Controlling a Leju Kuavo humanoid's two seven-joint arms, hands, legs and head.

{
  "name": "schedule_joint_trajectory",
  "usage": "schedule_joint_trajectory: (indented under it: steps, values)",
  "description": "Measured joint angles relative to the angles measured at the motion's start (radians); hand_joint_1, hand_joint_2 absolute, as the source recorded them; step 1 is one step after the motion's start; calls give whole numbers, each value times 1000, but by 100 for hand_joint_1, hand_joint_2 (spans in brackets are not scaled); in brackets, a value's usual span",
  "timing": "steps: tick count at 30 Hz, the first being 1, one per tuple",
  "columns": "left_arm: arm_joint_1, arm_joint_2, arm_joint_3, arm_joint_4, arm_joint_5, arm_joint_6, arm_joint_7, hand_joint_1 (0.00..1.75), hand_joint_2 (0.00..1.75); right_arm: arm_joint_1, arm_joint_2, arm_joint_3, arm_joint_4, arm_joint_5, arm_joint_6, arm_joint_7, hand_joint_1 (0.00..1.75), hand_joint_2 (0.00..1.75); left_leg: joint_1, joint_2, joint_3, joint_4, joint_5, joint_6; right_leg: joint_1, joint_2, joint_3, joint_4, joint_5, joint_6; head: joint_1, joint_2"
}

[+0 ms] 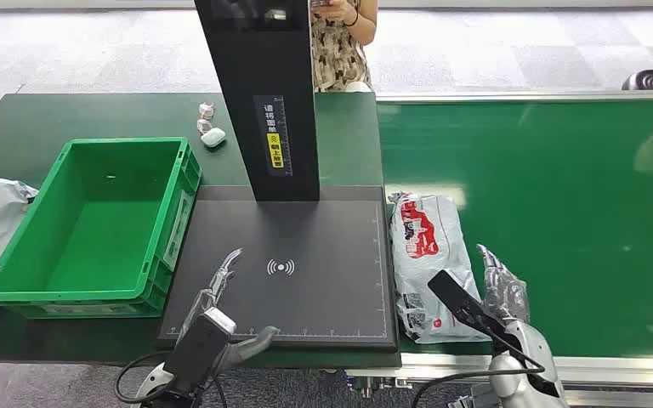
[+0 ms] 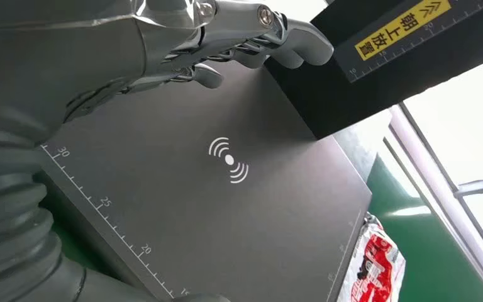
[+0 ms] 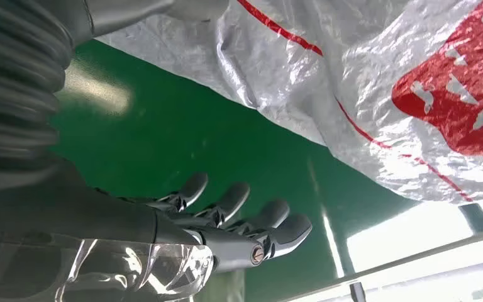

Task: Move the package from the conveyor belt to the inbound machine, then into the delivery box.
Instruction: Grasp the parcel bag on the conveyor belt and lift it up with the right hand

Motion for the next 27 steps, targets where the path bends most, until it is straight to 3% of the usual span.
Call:
schedule_joint_trajectory:
  steps: [5, 13, 17, 20, 27]
  values:
    - [0, 0, 0, 0, -6, -2, 1, 0, 175, -6, 0, 1, 17, -2, 47, -19, 0, 175, 0, 0, 0, 0, 0, 0, 0, 0, 0, 0, 0, 0, 0, 0]
    - [0, 0, 0, -2, -12, -8, 2, 0, 175, -21, 0, 18, 49, -69, 147, -138, 0, 175, 0, 0, 0, 0, 0, 0, 0, 0, 0, 0, 0, 0, 0, 0]
    - [0, -1, 0, -6, -14, -13, 2, 0, 175, -32, -1, 38, 74, -83, 188, -157, 0, 175, 0, 0, 0, 0, 0, 0, 0, 0, 0, 0, 0, 0, 0, 0]
    - [-1, -1, 0, -6, -14, -17, 5, 0, 175, -53, -3, 60, 116, -98, 249, -145, 0, 175, 0, 0, 0, 0, 0, 0, 0, 0, 0, 0, 0, 0, 0, 0]
    - [-31, 0, -8, -1, 6, -41, 11, 0, 175, -135, -29, 149, 247, -85, 455, -20, 0, 175, 0, 3, 7, 0, -1, 0, 0, 3, 4, -1, 0, 0, 0, 0]
